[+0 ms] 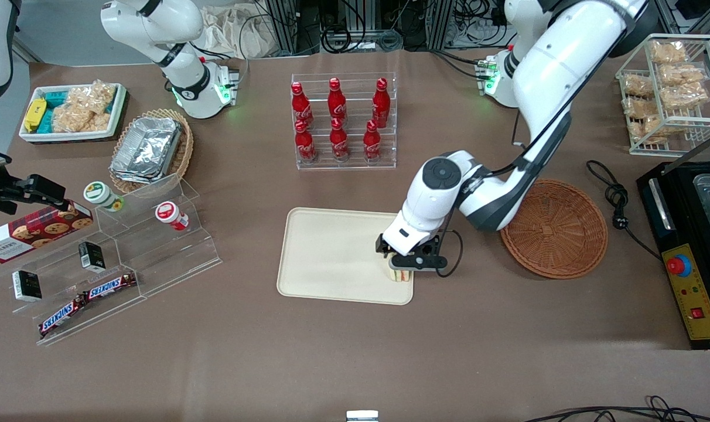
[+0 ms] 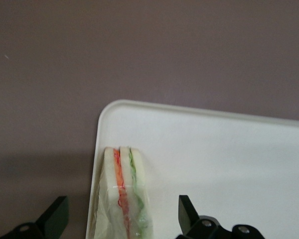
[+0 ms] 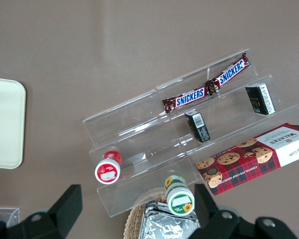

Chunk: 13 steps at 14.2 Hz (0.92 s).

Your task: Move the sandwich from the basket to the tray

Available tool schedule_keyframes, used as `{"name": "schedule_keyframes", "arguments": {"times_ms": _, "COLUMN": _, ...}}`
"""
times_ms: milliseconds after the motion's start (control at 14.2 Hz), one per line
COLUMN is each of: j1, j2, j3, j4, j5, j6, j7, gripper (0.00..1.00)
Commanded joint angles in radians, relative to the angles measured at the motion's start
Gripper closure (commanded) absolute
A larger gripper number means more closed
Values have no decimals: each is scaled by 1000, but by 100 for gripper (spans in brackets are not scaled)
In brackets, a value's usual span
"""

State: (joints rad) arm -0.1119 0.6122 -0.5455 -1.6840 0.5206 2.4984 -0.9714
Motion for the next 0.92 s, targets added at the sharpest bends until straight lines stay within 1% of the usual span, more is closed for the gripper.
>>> {"name": "schedule_keyframes", "arguments": {"times_ms": 0, "j1": 1, "j2": -133, "j3": 38, "j4": -5, "j5": 7, "j6": -103, "j7": -50, "gripper": 1}}
{"name": "schedule_keyframes", "arguments": {"times_ms": 71, "j1": 23, "j2": -164, "j3": 39, "j4": 3, "j5": -7, "j6": -148, "j7": -43, "gripper": 1}}
{"name": "schedule_keyframes", "arguments": {"times_ms": 141, "j1": 79, "j2": -186, "j3": 23, "j4": 7, "j5": -31, "j6": -176, "j7": -32, "gripper": 1}}
{"name": "schedule_keyframes", "arguments": {"times_ms": 212, "j1": 108, "j2": -207, "j3": -6, "j4": 7, "j5": -59, "j6": -193, "j7": 6, "gripper": 1}}
{"name": "schedule_keyframes", "arguments": {"times_ms": 353, "j1": 136, "j2": -262, "j3": -11, "j4": 24, "j5": -166, "j6": -310, "j7": 118, "gripper": 1}}
{"name": "schedule_keyframes", "arguments": {"times_ms": 494, "j1": 171, "j2": -327, "j3": -7, "j4": 79, "j5": -311, "j6": -503, "j7": 277, "gripper": 1}}
{"name": "schedule_keyframes", "arguments": {"times_ms": 565, "j1": 175, "j2": -362, "j3": 8, "j4": 102, "j5": -367, "j6": -609, "j7": 354, "gripper": 1}}
{"name": "schedule_keyframes", "arguments": {"times_ms": 706, "j1": 158, "j2": -440, "j3": 146, "j4": 130, "j5": -492, "j6": -770, "j7": 492, "gripper": 1}}
{"name": "schedule_keyframes", "arguments": {"times_ms": 776, "j1": 152, "j2": -486, "j3": 191, "j4": 121, "j5": -529, "j6": -817, "j7": 555, "gripper": 1}}
{"name": "schedule_keyframes", "arguments": {"times_ms": 847, "j1": 149, "j2": -527, "j3": 238, "j4": 110, "j5": -540, "j6": -867, "j7": 604, "gripper": 1}}
